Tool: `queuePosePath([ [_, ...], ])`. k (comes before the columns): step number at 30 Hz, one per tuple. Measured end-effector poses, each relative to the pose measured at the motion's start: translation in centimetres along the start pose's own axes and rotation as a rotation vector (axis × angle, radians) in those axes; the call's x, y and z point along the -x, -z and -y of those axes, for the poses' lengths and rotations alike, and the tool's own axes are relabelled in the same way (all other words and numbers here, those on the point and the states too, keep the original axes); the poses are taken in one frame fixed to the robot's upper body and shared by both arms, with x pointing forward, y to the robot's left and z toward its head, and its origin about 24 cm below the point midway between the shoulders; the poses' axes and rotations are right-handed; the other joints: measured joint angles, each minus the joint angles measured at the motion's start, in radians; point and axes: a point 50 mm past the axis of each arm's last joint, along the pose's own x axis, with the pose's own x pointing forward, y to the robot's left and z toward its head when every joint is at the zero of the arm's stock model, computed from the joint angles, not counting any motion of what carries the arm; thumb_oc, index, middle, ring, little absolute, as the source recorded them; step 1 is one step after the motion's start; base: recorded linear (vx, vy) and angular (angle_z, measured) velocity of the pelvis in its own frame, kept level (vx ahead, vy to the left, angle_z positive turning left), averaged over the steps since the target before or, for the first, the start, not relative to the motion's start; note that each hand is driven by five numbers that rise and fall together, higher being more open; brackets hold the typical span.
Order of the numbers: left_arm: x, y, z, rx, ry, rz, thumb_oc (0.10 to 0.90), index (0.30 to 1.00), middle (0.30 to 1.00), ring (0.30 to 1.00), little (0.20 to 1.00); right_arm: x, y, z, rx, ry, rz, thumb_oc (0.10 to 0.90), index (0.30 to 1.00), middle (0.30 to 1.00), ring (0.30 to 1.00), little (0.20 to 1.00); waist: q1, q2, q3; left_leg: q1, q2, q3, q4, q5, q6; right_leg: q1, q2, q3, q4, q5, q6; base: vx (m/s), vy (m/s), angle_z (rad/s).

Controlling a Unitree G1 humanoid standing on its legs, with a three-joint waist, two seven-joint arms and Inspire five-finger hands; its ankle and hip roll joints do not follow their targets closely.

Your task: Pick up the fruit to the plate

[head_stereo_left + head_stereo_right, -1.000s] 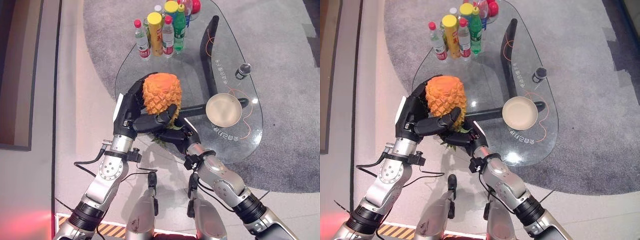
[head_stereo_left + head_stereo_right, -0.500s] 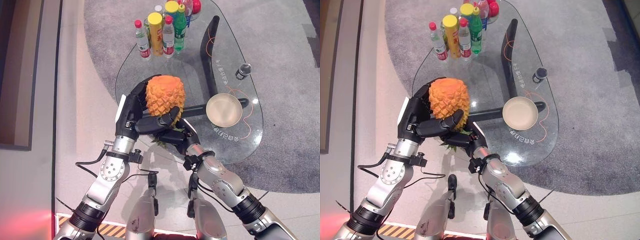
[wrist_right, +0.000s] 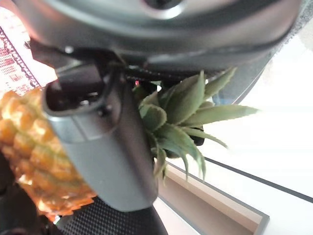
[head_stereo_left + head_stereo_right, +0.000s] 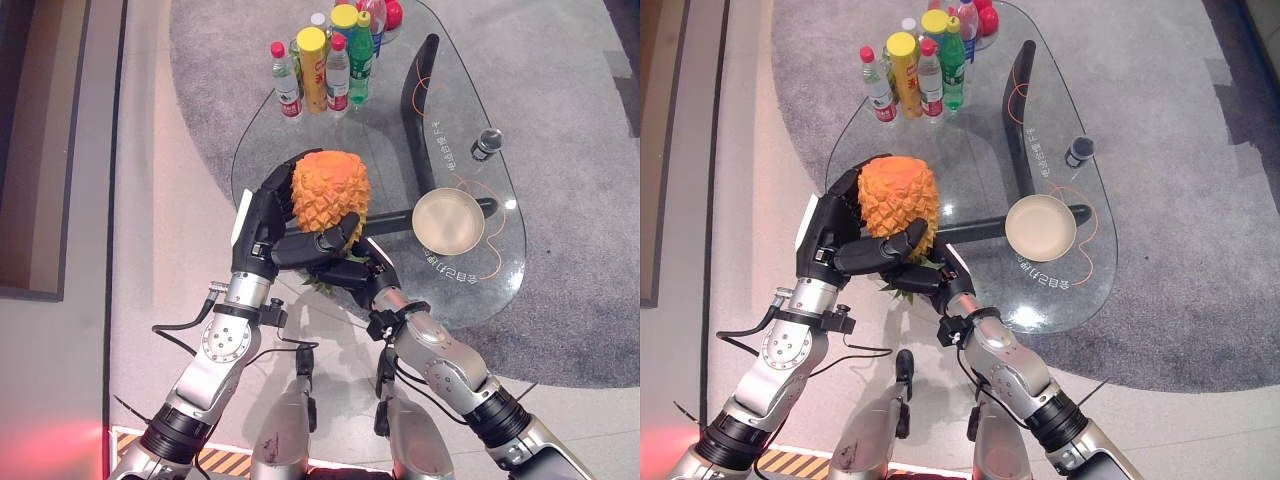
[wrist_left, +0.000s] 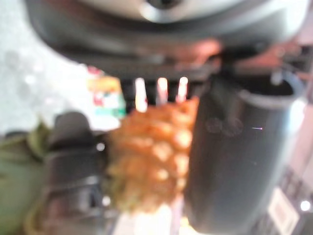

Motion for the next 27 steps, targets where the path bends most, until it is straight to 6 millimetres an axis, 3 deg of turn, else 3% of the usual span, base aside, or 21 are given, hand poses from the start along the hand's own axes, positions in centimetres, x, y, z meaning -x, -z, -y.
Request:
queuePosePath([
  [27,0.54,0.15,0.82,0.033,-0.016,-0.002,0.800,0.900,0.900,0.900,0.900,-0.26,0.24,0.73,0.029,0.053,-0.001,0.100,0.300,0.300,0.300,0.200,-0.001,0.003,-0.001,0.002,0.000,0.000,0.000,0.000,0.000,0.001,0.000,0.000,0.000,0.000,0.000,0.00,0.000,0.00],
])
